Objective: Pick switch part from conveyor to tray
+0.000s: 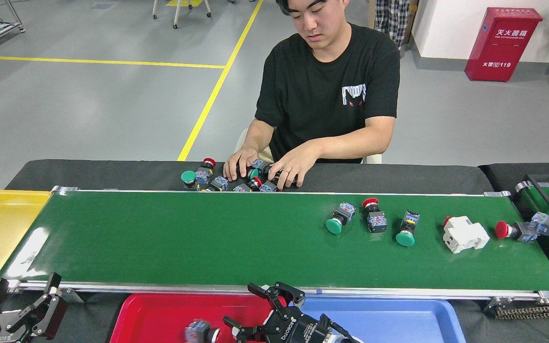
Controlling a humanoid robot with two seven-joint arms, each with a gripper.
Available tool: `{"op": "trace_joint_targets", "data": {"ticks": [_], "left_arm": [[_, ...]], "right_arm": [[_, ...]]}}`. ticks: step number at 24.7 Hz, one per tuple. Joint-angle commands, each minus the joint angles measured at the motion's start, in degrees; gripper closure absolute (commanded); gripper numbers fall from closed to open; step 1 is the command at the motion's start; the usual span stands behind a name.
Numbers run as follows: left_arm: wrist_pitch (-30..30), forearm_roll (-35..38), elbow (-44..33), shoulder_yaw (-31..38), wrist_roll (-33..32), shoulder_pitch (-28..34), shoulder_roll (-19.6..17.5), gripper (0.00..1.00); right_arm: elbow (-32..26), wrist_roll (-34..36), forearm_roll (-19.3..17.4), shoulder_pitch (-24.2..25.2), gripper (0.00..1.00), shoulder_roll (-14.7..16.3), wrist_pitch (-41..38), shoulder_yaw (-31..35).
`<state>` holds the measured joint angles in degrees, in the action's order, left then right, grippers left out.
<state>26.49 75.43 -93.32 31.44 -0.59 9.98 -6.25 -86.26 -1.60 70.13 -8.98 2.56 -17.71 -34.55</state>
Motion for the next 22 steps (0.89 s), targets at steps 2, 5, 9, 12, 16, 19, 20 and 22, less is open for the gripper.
{"op": "trace_joint_targets", "data": {"ticks": [2, 5, 9, 12, 16, 19, 20, 22], "left_arm": [[0.4, -0.1, -1.0, -0.2, 0.3, 0.0, -0.8, 0.00], [0.8, -0.1, -1.5, 0.0, 0.3, 0.1, -0.8, 0.00], [4.6, 0.2, -2.1, -1.5, -0.2, 0.4, -0.7, 0.00], [4.7, 2.4, -3.2, -8.9, -0.9, -2.0, -0.1, 0.00], [-2.0, 9.3, -0.9, -21.6, -2.0, -9.8, 1.1, 0.00], [-6.7, 11.4, 4.5, -30.1, -3.3, -15.2, 1.8, 0.00], [-7.9, 11.5, 6.8, -32.2, -3.3, -17.3, 1.9, 0.00], [-10.0, 11.5, 12.1, -35.9, -3.3, -20.9, 1.9, 0.00]], "right_arm": [[-3.4, 3.0, -0.3, 4.8, 0.02, -0.4, 11.0, 8.0], [-6.6, 5.9, -0.3, 8.2, 0.02, 1.3, 22.5, 11.8], [-5.4, 7.0, -0.3, 9.9, 0.02, 2.4, 29.1, 14.9], [-1.3, 6.3, 0.3, 5.6, 0.02, 2.1, 32.0, 14.8], [6.3, 4.1, 1.4, -1.5, 0.02, -1.0, 32.7, 12.8], [10.7, 3.4, 1.9, -5.5, 0.02, -3.6, 32.2, 11.1], [12.3, 3.3, 2.0, -6.9, 0.02, -4.3, 32.3, 9.9], [15.8, 2.4, 2.3, -9.7, 0.02, -6.2, 32.7, 8.2]]}}
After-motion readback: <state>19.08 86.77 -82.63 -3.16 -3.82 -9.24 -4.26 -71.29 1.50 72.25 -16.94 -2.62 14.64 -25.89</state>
